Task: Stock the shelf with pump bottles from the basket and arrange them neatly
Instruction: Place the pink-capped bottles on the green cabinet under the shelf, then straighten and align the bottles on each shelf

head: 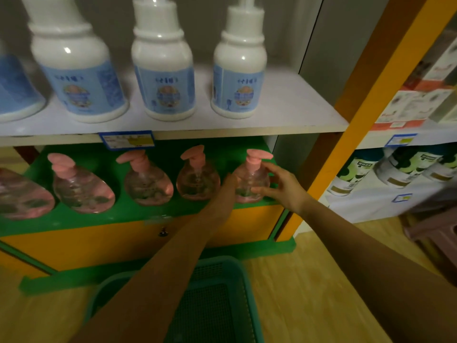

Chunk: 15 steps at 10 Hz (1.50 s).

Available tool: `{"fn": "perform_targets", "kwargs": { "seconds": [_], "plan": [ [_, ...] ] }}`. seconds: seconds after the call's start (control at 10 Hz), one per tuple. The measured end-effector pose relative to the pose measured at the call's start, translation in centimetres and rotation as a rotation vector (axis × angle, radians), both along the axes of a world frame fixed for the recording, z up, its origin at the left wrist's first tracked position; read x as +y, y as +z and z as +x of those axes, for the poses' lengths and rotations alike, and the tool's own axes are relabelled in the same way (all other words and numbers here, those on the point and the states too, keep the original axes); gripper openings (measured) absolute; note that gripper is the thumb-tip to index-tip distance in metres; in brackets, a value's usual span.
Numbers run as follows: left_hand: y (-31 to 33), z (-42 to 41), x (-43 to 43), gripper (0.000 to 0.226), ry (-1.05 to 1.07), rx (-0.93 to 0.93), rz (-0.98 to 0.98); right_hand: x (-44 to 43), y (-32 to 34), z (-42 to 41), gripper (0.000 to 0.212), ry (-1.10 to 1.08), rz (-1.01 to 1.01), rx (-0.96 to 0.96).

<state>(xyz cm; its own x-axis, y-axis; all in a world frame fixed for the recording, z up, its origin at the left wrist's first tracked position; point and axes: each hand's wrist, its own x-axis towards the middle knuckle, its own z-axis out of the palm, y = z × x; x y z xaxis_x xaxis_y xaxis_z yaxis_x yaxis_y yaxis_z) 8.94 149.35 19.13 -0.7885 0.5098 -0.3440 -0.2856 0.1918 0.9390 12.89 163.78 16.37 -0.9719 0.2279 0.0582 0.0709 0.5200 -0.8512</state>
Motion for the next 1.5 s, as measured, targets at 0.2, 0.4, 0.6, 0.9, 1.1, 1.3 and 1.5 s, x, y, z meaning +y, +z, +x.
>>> {"fn": "perform_targets", "kwargs": {
  "seconds": [0.2, 0.4, 0.6, 0.9, 1.1, 1.3, 1.5],
  "plan": [
    [0.2, -0.5, 1.4, 0.037, -0.048, -0.076, 0.119, 1.3, -0.7, -1.0, 0.063, -0.052, -0.03, -0.013],
    [-3.9, -3.4, 3.5, 0.032, 0.046, -0.066, 0.052, 0.9, -0.3, -1.3, 0.065, -0.054, -0.056, -0.068],
    [-2.0, -1.8, 1.9, 0.034, 0.138, 0.022, -0.016, -1.6, 0.4, -0.1, 0.074, -0.294, -0.065, -0.049],
    [3.8, 2.8, -9.5, 0.033, 0.199, 0.545, 0.108, -10.0, 7.4, 4.3, 0.021, -0.322, -0.462, 0.149],
    [12.0, 3.7, -17.6, 0.023, 0.279, 0.655, 0.128, -17.7, 15.7, 4.8, 0.029, -0.153, -0.433, 0.192],
    [19.0, 4.1, -24.5, 0.026, 0.342, 0.765, 0.105, -24.7, 23.1, 4.1, 0.024, 0.027, -0.396, 0.255],
    [26.0, 3.5, -28.9, 0.037, 0.404, 0.72, 0.147, -29.4, 29.2, 1.7, 0.041, 0.139, -0.337, 0.319]
  ]
}}
